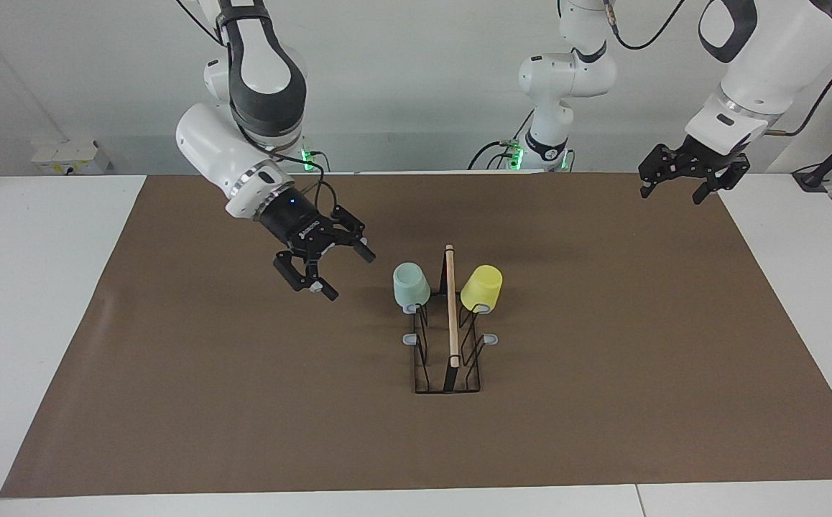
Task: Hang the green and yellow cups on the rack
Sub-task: 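Open the right gripper and pull it back from the green cup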
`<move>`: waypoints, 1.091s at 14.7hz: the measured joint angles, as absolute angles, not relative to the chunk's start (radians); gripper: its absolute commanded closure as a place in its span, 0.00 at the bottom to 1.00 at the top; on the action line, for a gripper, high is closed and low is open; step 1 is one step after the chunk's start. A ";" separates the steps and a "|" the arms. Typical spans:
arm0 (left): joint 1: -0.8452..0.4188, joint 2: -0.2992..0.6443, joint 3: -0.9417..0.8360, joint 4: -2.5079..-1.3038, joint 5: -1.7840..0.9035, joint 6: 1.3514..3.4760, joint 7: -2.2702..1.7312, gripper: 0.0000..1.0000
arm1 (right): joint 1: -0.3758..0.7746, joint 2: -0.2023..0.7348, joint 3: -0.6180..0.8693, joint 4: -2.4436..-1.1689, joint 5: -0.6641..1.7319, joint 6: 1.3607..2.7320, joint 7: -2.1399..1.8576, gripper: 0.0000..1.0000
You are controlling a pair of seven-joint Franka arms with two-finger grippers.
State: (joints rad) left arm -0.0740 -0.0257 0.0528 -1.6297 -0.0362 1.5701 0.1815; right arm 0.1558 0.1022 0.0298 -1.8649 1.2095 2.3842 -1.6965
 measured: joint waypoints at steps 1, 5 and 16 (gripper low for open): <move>-0.074 -0.026 0.053 -1.630 -0.036 1.570 0.182 0.00 | 0.123 0.102 0.029 -1.851 1.167 2.307 -1.645 0.00; -0.074 -0.026 0.053 -1.630 -0.036 1.570 0.182 0.00 | 0.027 0.102 0.028 -1.785 0.942 2.069 -1.439 0.00; -0.074 -0.026 0.053 -1.630 -0.035 1.570 0.182 0.00 | -0.002 0.098 0.035 -1.536 0.487 1.640 -0.829 0.00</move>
State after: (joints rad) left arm -0.0740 -0.0258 0.0528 -1.6297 -0.0353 1.5701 0.1815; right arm -0.0018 0.0984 0.0346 -1.5361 0.4869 1.6400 -0.8294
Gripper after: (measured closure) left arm 0.000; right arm 0.000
